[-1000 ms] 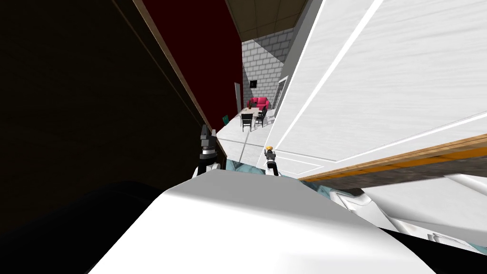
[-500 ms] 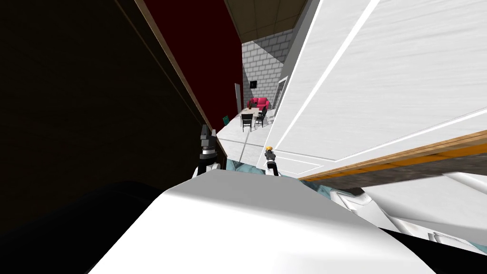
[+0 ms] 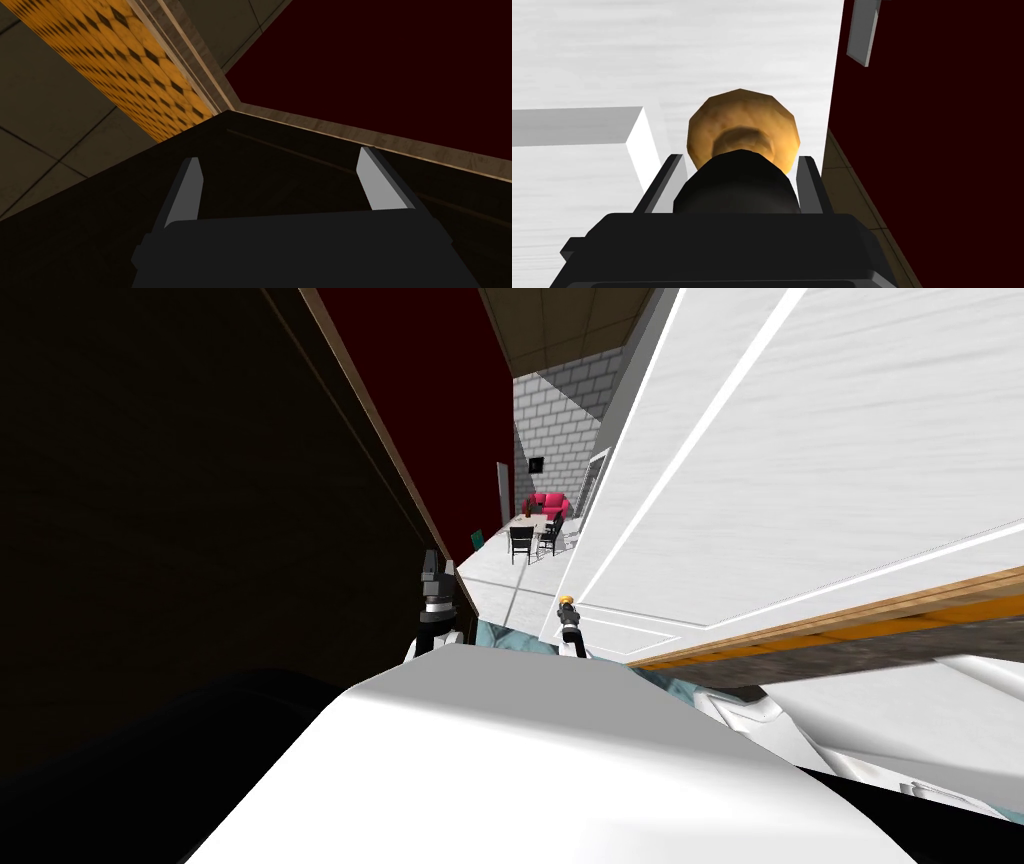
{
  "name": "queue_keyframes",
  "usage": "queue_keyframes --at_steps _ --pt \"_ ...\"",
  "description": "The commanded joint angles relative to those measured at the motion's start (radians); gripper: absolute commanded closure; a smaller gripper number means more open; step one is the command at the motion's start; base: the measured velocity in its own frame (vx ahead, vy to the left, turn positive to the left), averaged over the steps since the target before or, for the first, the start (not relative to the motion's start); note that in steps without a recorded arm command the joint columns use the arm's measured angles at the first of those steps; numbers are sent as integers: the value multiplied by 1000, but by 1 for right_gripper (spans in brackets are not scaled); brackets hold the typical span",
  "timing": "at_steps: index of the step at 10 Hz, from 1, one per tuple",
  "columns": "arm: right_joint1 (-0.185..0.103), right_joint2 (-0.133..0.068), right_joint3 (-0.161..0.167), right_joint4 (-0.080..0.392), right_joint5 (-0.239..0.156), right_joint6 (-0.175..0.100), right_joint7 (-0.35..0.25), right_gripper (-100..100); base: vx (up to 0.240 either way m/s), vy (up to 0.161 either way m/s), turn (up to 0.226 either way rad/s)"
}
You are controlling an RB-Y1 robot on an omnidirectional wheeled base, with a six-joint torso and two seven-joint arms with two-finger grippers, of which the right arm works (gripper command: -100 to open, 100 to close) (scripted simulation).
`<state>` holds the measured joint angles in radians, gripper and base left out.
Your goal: Pull the door open
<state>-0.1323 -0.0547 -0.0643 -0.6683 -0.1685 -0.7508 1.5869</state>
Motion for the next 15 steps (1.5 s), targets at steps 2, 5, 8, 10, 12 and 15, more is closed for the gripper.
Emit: queue_keyframes --at_steps 2,5,8,10,12,15 --pt "2 -9 -1 1 -6 -1 -66 100 -62 -13 41" --pt "2 -17 1 5 -11 0 -138 100 -62 -12 41" --pt "2 -24 3 9 -16 0 -202 100 -49 -2 32" --pt "2 -31 5 12 -21 0 -260 100 -64 -9 48" --pt "2 -34 5 14 -23 0 -298 100 -58 -4 33" --pt "2 -41 7 18 -29 0 -369 100 -53 5 25"
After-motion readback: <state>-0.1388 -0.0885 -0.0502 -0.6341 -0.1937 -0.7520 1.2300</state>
